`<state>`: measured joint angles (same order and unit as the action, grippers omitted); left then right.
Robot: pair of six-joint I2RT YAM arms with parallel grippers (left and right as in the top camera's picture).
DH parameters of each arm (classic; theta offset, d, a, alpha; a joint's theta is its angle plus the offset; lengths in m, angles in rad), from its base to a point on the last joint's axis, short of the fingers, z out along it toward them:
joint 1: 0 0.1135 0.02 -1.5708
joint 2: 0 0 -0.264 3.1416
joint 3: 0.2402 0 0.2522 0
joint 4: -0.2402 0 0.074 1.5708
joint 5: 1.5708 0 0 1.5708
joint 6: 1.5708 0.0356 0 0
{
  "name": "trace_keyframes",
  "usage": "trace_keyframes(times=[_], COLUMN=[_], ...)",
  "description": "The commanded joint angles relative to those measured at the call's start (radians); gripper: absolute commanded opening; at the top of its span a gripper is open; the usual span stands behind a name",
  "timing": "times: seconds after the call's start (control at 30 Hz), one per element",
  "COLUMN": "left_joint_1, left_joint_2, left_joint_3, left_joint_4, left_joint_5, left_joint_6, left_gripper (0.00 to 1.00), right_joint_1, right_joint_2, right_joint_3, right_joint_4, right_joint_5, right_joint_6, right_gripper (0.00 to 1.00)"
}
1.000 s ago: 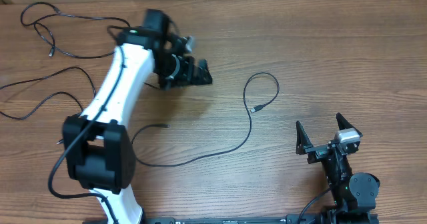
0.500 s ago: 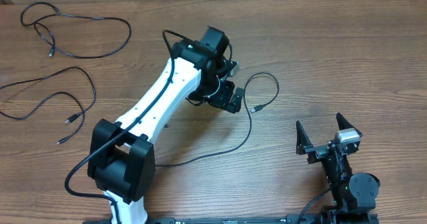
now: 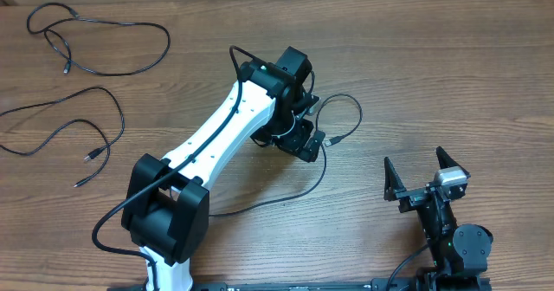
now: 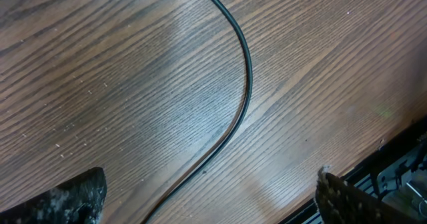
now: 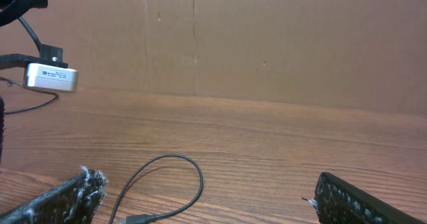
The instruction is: Untangle cables
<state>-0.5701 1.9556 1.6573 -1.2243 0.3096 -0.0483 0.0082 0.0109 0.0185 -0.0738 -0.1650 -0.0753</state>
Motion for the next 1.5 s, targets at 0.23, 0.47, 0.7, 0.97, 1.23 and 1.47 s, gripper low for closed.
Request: trace_keyframes(times=[0.23,0.47,0.7,0.97,1.23,1.47], left_joint_1=[-0.032,-0.069,-0.072,-0.072,-0.072,-0.072], left_joint_2=[0.016,0.016,0.016,0.016,0.016,0.016], left_joint_3=[-0.011,-0.058,-0.122,-0.133,-0.133,-0.133], left_joint_4=[-0.015,0.001,0.027,0.063,0.085,0.085], left_joint_5=[-0.006,-0.038,-0.058,-0.058,-0.058,-0.059], left_joint_6=[0.049,0.096,0.093,0.094,0.094,0.098], left_gripper=[1.00,1.00,1.00,1.00,1.00,0.99], right_joint_1=[0.003,0.003,0.003,0.003,0.003,0.003], right_joint_2=[-0.008,-0.008,-0.008,-0.008,-0.008,-0.008], right_joint_3=[-0.010,-0.010,-0.010,-0.010,-0.010,-0.010], right_joint_4=[0.005,0.005,0.005,0.005,0.005,0.005], right_joint_5=[0.007,0.007,0.007,0.007,0.007,0.007], right_joint_6=[-0.001,-0.001,-0.001,-0.001,-0.001,-0.001], right_gripper=[1.00,1.00,1.00,1.00,1.00,1.00])
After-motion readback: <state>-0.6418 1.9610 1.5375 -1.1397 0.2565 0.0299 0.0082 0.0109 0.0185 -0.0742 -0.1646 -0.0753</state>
